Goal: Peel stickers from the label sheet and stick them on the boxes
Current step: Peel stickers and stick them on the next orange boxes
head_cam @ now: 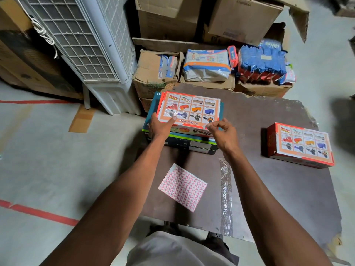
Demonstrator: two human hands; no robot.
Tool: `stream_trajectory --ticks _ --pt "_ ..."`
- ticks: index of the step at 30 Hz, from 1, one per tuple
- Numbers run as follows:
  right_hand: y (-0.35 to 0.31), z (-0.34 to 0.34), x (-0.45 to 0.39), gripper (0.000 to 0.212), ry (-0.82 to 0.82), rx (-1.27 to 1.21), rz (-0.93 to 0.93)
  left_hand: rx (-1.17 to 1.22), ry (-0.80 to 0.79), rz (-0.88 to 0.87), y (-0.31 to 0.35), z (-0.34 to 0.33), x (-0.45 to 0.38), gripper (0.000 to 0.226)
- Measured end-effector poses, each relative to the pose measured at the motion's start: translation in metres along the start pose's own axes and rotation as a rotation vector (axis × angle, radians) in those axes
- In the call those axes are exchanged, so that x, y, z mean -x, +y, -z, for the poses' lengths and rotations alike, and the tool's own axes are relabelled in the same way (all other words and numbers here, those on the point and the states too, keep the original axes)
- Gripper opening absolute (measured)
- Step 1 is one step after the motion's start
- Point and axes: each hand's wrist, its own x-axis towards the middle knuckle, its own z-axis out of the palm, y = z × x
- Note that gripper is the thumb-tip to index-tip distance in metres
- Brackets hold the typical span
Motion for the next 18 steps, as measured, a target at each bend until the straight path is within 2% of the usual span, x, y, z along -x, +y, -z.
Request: stream_trajectory --ticks 2,4,5,7,9,14,18 --pt "0.001 0.000 -0.015 0.019 0.014 0.022 -0.037 0.005 0.003 0.012 -0.003 -0.002 -0.002 0.120" --pt "0.011 -0.002 -0.031 0.010 -0.033 0.008 -0.100 -0.002 0.012 0.008 -0.004 -0.001 -0.002 0.119" --pt "0.013 -0.003 -0.034 0.010 -0.064 0.022 -0.124 -0.003 0.012 -0.010 0.004 0.004 0.007 0.110" --pt "0.019 -0.006 -0.039 0.017 -0.111 0.038 -0.150 0.003 0.007 -0.051 0.017 0.011 0.025 0.076" --pt "0.022 -0.007 -0.039 0.014 -0.107 0.019 -0.157 0.030 0.010 -0.096 0.032 0.018 0.043 0.051" --pt "0.024 -0.006 -0.026 0.015 -0.074 -0.056 -0.117 0.203 0.035 -0.188 0.043 0.033 0.057 0.061" --pt "0.020 0.001 -0.001 0.015 -0.073 -0.029 -0.030 0.245 0.062 -0.216 0.048 0.047 0.062 0.057"
